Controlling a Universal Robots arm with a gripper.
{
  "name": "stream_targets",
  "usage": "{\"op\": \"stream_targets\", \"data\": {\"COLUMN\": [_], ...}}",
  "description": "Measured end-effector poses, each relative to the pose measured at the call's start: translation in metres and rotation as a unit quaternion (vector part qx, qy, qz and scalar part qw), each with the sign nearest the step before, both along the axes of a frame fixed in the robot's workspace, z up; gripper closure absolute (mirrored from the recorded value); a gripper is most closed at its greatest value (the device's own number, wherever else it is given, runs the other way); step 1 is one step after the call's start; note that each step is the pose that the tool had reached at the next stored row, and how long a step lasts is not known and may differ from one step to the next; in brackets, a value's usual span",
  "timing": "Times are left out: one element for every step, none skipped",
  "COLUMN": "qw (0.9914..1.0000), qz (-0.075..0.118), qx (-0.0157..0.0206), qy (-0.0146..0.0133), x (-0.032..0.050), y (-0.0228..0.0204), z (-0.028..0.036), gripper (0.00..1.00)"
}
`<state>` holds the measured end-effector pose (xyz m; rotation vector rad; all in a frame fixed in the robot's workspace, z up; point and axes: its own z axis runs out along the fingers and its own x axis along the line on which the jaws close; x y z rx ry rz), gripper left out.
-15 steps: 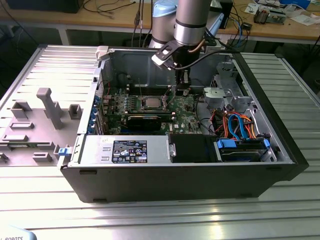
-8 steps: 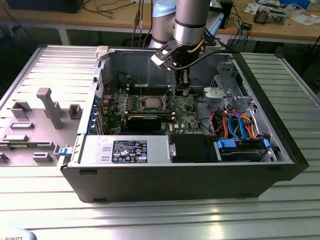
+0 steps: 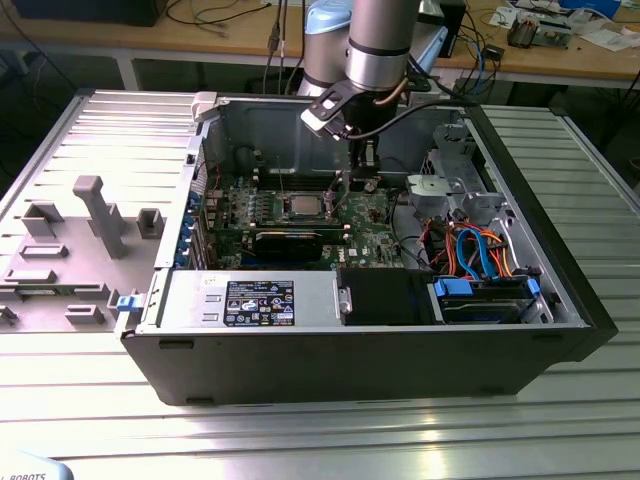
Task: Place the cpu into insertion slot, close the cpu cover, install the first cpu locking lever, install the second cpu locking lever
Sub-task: 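Close the cpu cover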
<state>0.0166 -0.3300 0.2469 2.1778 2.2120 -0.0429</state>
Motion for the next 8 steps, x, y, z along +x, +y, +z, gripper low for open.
{"op": "stream_targets", "data": {"qw": [1.0, 1.0, 1.0, 1.0, 1.0, 1.0, 1.0, 1.0], "qz": [0.0, 0.0, 0.0, 0.0, 0.0, 0.0, 0.0, 0.0], "qx": [0.0, 0.0, 0.0, 0.0, 0.0, 0.0, 0.0, 0.0], "qy": [0.0, 0.0, 0.0, 0.0, 0.0, 0.0, 0.0, 0.0], "x": [-0.0004, -0.0008, -0.0011, -0.0013, -0.0016, -0.0017, -0.002, -0.0023], "y": [0.0, 0.0, 0.0, 0.0, 0.0, 0.0, 0.0, 0.0], "z": [0.0, 0.0, 0.0, 0.0, 0.0, 0.0, 0.0, 0.0], "gripper": [0.89, 0.89, 0.89, 0.89, 0.89, 0.89, 0.89, 0.89]}}
